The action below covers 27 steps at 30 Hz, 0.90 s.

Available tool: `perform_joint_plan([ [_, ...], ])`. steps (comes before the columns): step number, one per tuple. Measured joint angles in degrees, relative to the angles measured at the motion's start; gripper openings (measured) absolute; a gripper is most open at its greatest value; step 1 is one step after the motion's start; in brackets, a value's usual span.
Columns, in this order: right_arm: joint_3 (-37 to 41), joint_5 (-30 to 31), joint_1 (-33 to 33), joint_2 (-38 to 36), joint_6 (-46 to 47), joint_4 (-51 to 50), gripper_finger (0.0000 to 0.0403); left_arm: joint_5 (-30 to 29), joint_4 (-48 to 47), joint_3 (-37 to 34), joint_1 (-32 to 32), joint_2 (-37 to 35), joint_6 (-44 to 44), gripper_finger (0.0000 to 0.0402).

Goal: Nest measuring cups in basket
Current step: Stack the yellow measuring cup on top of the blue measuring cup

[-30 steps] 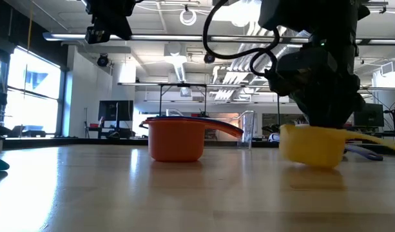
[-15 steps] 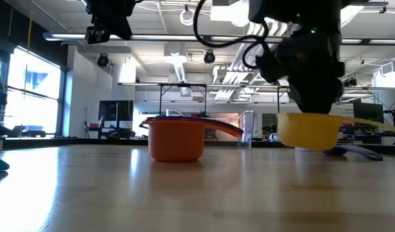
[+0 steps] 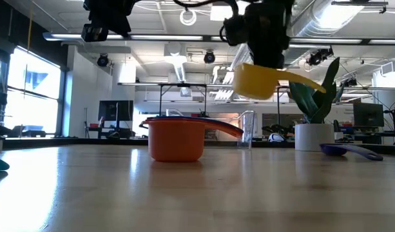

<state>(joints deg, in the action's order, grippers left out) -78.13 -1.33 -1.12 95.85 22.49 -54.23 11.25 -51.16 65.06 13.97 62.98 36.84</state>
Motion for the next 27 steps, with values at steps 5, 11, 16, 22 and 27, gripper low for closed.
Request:
perform_joint_plan([
  [5, -5.8, 2.9, 3.4, 0.0, -7.4, -4.5, 0.0000, -0.1, 0.0, 0.0, -3.2, 0.9, 2.0, 0.0044],
  [11, -12.5, 5.8, 6.4, 0.0, -16.5, -6.8, 0.0000, -4.3, 0.0, 0.0, -6.9, 2.4, 3.8, 0.0044],
  [16, -17.6, 5.7, 8.0, 0.0, -25.3, -6.8, 0.0000, -4.5, 0.0, 0.0, -8.6, 4.0, 4.7, 0.0044],
  [22, -22.1, 5.7, 8.3, 0.0, -38.5, -4.2, 0.0000, -4.5, 0.1, 0.0, -9.6, 6.2, 5.3, 0.0044],
  [27, -23.2, 3.6, 8.2, -0.1, -44.3, 1.4, 0.0000, -4.4, 0.0, 0.0, -9.8, 8.3, 6.5, 0.0044],
])
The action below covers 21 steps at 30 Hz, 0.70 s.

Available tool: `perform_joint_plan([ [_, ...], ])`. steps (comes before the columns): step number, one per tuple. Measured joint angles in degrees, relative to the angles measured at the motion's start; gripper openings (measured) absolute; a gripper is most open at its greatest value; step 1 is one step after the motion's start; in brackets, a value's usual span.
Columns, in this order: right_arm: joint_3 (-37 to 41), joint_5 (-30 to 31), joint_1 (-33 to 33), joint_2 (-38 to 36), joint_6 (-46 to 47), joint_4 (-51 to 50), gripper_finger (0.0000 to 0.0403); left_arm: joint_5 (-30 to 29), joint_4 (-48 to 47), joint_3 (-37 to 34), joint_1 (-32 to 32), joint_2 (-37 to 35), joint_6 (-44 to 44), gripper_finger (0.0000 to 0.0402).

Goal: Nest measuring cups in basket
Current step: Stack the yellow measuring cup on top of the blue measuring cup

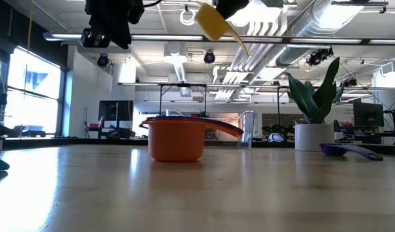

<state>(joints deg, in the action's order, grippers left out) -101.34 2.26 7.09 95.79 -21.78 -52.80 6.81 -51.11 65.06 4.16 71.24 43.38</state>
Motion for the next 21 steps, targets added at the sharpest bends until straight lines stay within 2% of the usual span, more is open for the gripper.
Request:
perform_joint_plan([
  [4, -0.1, -4.6, -0.2, 1.1, 0.0, 2.6, 0.0000, 0.0, 0.0, 0.0, -0.1, 1.6, 0.0, 0.0044],
  [10, 0.0, -9.1, -2.1, 6.3, -0.6, 1.2, 0.0000, -0.3, 0.1, 0.0, -0.1, 3.9, 0.0, 0.0044],
  [21, 0.0, -12.9, -5.5, 15.4, -3.8, 1.7, 0.0000, -4.7, -0.4, 0.0, 2.0, 6.0, -3.4, 0.0044],
])
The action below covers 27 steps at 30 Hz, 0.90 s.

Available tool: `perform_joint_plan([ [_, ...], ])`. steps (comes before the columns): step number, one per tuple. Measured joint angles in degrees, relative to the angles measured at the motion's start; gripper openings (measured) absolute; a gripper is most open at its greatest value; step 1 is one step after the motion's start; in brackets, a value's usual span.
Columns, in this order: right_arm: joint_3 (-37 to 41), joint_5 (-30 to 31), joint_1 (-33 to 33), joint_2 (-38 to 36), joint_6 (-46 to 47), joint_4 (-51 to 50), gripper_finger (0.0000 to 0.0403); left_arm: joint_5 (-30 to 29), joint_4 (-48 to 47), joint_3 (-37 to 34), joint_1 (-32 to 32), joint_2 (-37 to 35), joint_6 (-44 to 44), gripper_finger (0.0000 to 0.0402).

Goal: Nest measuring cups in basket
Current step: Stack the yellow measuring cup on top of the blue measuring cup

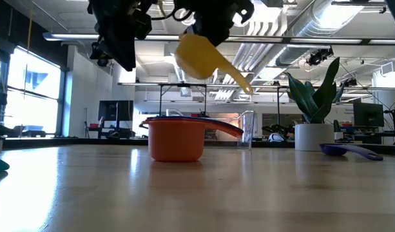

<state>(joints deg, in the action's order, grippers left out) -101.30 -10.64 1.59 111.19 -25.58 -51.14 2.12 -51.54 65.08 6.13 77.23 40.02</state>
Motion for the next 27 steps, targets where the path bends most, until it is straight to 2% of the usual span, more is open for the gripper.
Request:
perform_joint_plan([
  [7, 0.0, 0.0, 0.1, 3.6, -2.6, 2.5, 0.0000, -0.1, 0.0, 0.0, 4.6, 0.0, -3.7, 0.0044],
  [11, 0.0, -2.8, -0.2, 4.9, -4.5, 4.3, 0.0000, -0.1, 0.0, 0.0, 6.6, 0.0, -4.7, 0.0044],
  [16, 0.0, -3.4, -0.3, 5.6, -5.4, 5.3, 0.0000, -0.1, 0.0, 0.0, 8.6, 0.0, -5.4, 0.0044],
  [27, 0.0, -4.7, 0.3, 6.6, -8.1, 6.5, 0.0000, 0.1, 0.1, 0.0, 9.3, 0.0, -5.2, 0.0044],
])
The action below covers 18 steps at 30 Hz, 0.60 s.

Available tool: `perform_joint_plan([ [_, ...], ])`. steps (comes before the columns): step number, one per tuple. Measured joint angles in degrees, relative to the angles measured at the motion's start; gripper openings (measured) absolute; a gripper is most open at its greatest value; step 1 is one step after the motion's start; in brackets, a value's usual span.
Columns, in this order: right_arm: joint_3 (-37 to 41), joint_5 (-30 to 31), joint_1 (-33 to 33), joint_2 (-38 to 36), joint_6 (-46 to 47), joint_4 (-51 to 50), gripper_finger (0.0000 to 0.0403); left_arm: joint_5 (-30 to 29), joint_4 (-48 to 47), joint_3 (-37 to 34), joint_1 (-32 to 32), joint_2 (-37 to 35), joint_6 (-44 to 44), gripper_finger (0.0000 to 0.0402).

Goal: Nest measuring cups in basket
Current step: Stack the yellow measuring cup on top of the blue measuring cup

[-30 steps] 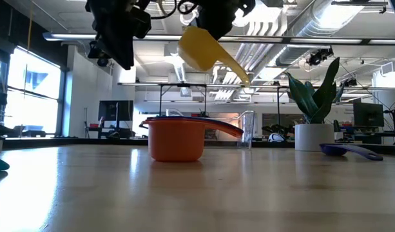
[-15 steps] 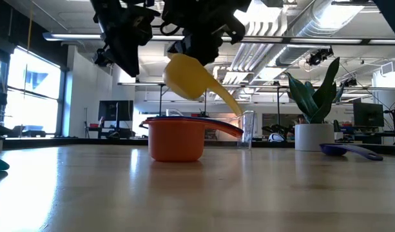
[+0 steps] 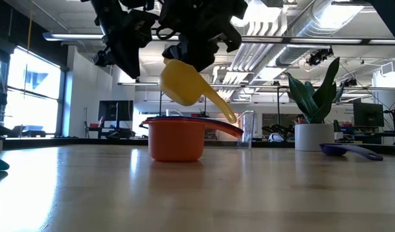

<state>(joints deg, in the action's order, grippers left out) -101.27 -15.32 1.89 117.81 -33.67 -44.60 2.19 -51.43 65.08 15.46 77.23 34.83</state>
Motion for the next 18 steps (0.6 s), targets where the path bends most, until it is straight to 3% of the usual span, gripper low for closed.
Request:
perform_joint_plan([
  [12, 0.0, -0.2, 0.0, 0.1, -1.9, -0.7, 0.0001, 0.0, 0.2, 0.0, 0.0, 0.0, 0.0, 0.0044],
  [18, 0.0, -0.1, 0.0, 0.1, -2.9, -0.6, 0.0021, 0.0, 0.2, 0.0, -0.1, 0.0, 0.0, 0.0044],
])
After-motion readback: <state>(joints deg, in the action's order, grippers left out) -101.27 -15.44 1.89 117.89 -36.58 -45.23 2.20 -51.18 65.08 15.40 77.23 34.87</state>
